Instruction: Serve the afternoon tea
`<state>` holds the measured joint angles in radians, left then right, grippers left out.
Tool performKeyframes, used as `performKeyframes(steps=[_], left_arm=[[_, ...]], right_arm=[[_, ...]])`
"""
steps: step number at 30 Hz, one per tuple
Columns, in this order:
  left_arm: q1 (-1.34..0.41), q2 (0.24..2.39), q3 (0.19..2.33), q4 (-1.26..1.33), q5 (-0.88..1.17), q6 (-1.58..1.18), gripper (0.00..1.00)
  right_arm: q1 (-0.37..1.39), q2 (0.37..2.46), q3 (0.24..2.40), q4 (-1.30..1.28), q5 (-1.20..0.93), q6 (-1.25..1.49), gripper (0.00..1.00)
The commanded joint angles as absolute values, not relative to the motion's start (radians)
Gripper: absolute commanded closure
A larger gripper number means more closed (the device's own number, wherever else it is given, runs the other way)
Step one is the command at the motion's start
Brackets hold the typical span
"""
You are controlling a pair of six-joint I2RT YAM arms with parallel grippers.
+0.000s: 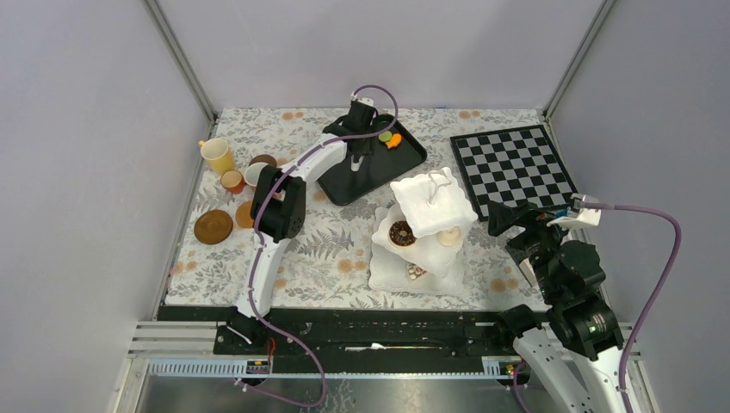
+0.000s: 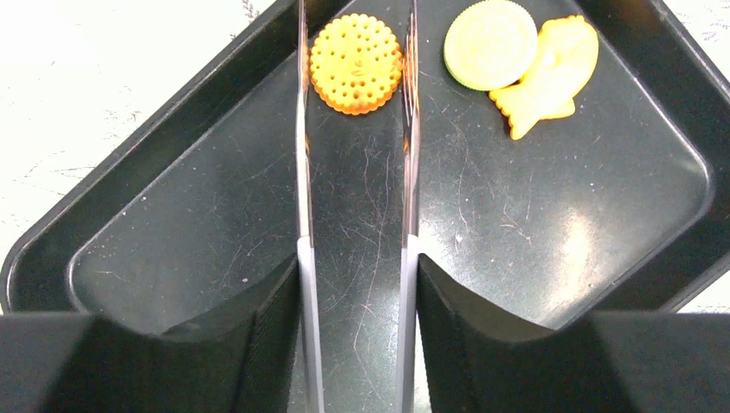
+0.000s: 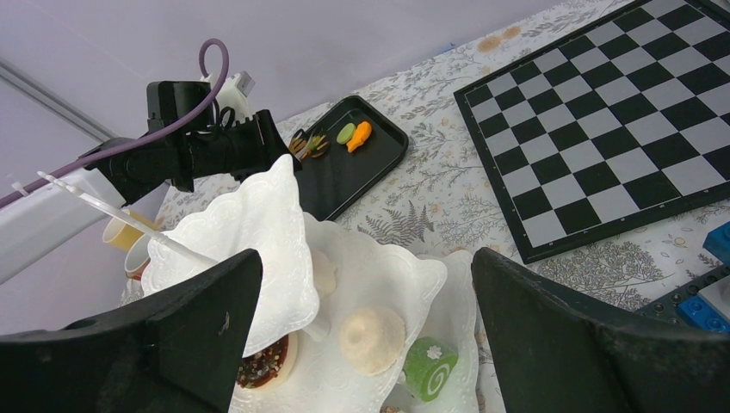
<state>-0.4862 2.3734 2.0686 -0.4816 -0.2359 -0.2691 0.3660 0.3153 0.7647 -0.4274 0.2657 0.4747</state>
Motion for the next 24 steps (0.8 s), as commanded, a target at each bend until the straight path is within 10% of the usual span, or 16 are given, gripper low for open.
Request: performKeyframes(steps=[1,24], left_arm=[[-0.486,2.370,2.124,-0.474,-0.261,-0.256,0.55],[-0.485,1.786,1.784,-0.620,-0.169,-0.173,0.73]], right_arm=[[0.371,0.309,0.774,-0.379,0.247,0.459,0.02],[0.371,0.262,0.769,-0.371,0.263,0.467,0.02]])
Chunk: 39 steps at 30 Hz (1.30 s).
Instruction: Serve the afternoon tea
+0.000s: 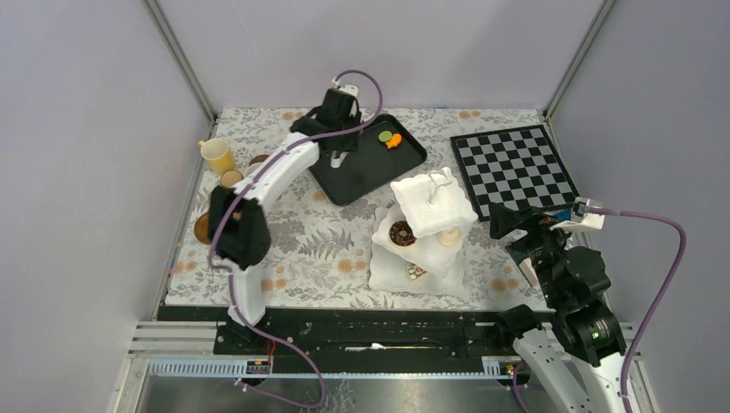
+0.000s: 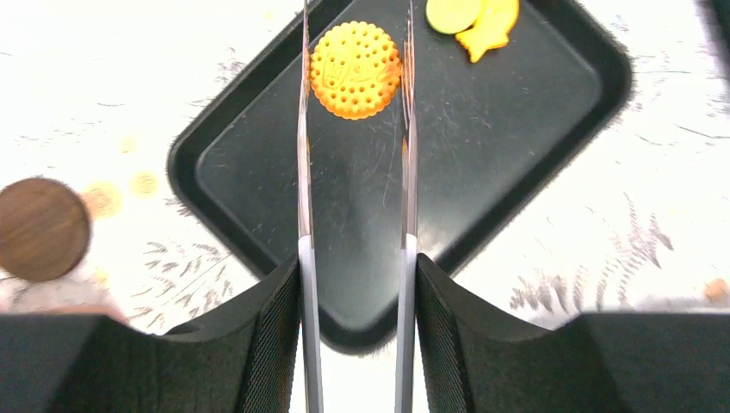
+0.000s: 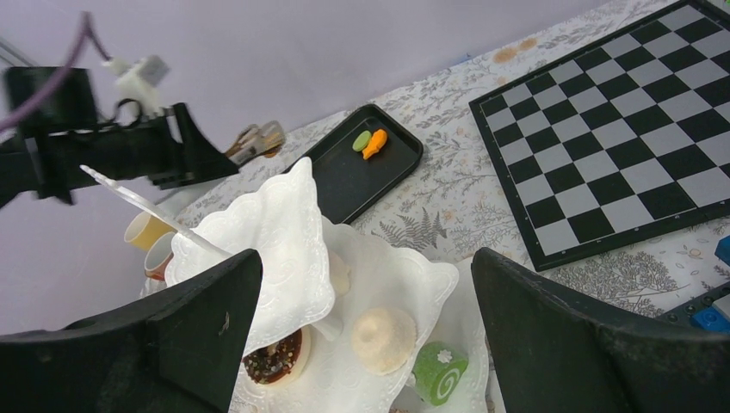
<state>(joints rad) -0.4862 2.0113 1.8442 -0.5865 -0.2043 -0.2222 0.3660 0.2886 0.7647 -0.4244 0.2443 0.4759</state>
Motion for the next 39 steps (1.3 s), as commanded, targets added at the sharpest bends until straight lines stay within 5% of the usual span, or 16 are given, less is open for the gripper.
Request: performKeyframes(steps=[1,13,39], left_arm=[[-0.485,1.727,1.756,-0.638,-0.144,-0.149,0.73],[-0.647,1.257,1.643,-0.757,0.203,-0.072,0.70],[-0.858,1.408,1.676,-0.664,0.170,-0.075,0.72]], right_arm=[[0.371,0.257,0.769,-0.370,0.269,0.463,0.02],[0.371,0.256,0.813,-0.363,0.300,0.347,0.02],[0.371,0.233,0.814,-0.376,0.298,0.366,0.02]])
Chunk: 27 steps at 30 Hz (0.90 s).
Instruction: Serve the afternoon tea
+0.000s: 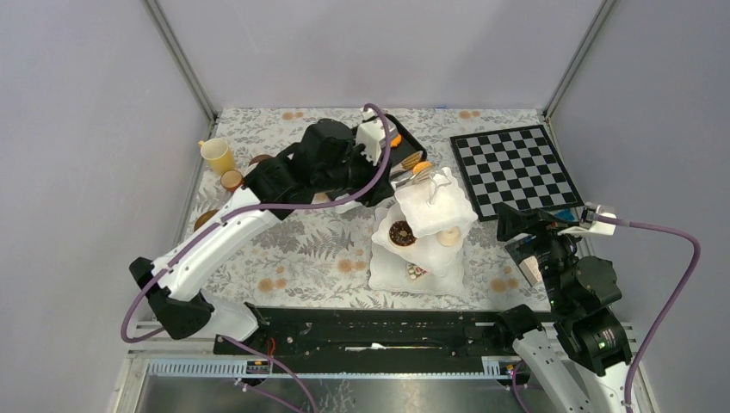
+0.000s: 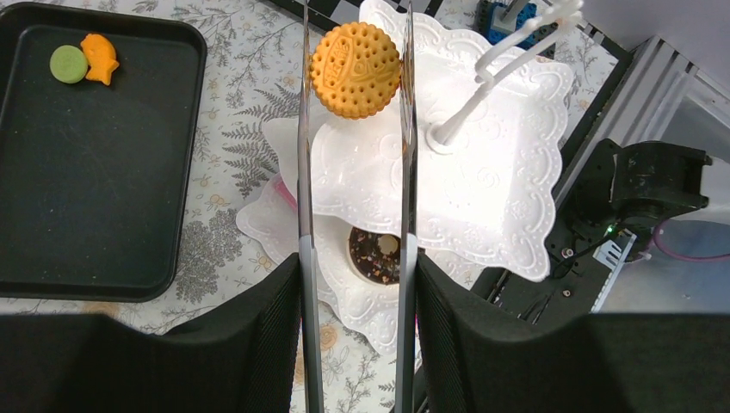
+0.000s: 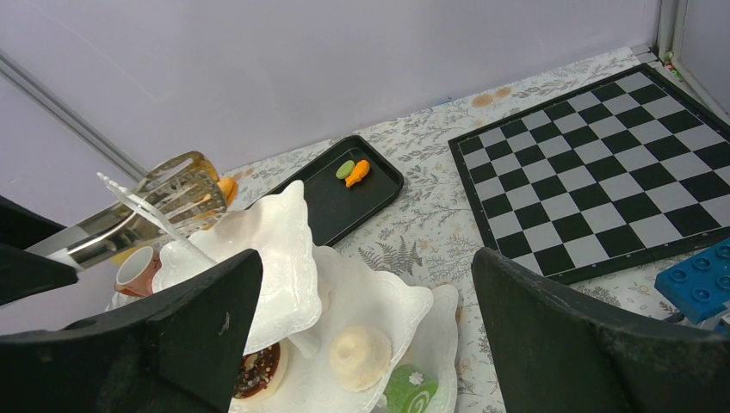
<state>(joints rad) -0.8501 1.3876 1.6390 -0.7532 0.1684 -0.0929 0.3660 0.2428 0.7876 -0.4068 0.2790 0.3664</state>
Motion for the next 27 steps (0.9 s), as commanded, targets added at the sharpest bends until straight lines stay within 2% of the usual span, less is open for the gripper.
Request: performKeyframes(steps=[1,27], left_arm=[[-0.860,1.417,1.681,-0.663,0.170,-0.075,0.72],[-0.914,1.416,1.694,-0.615,0.205,-0.097,0.69]], right_arm=[[0.371,0.233,0.813,-0.376,0.298,0.368,0.02],[0.371,0.242,0.808,-0.377,0.279,0.387,0.02]])
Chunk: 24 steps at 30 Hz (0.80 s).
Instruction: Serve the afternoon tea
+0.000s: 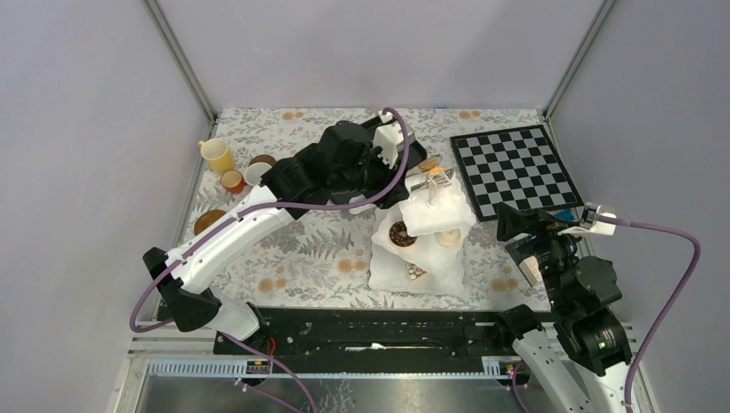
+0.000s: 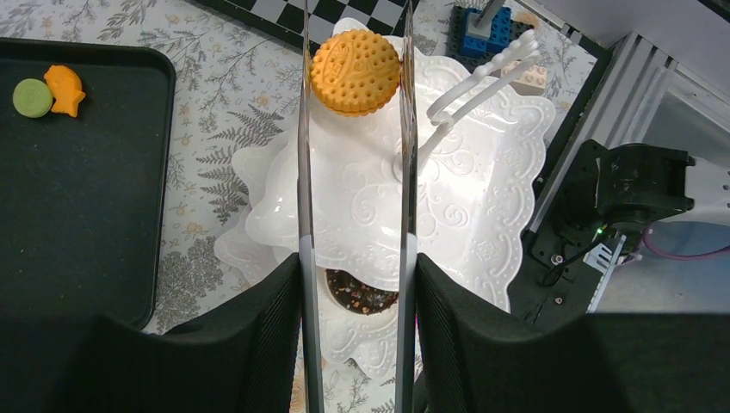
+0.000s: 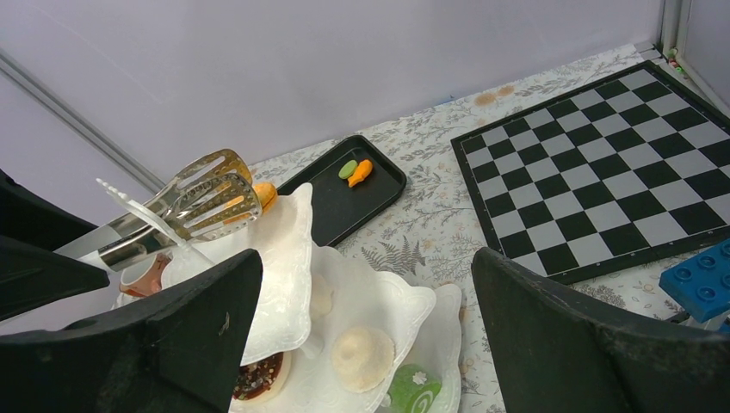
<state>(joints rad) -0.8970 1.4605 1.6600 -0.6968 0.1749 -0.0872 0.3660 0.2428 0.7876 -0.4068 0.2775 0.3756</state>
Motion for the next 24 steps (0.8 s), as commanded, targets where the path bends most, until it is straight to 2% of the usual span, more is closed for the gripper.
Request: performKeyframes(steps=[1,17,24], left_arm=[[-0.919,1.416,1.688,-0.616,0.207,-0.098,0.68],[-0.931,1.418,1.666,-0.637,0.155,-0.078,0.56],[-0.932,1.398,1.652,-0.645,0.141,-0.066,0.47]], right_arm=[[0.371,0.242,0.807,-0.377,0.279,0.389,0.02],[0.371,0.235,0.806,-0.384,0.278,0.396,0.02],[0.371,0.244,0.808,-0.383,0.276,0.395,0.02]])
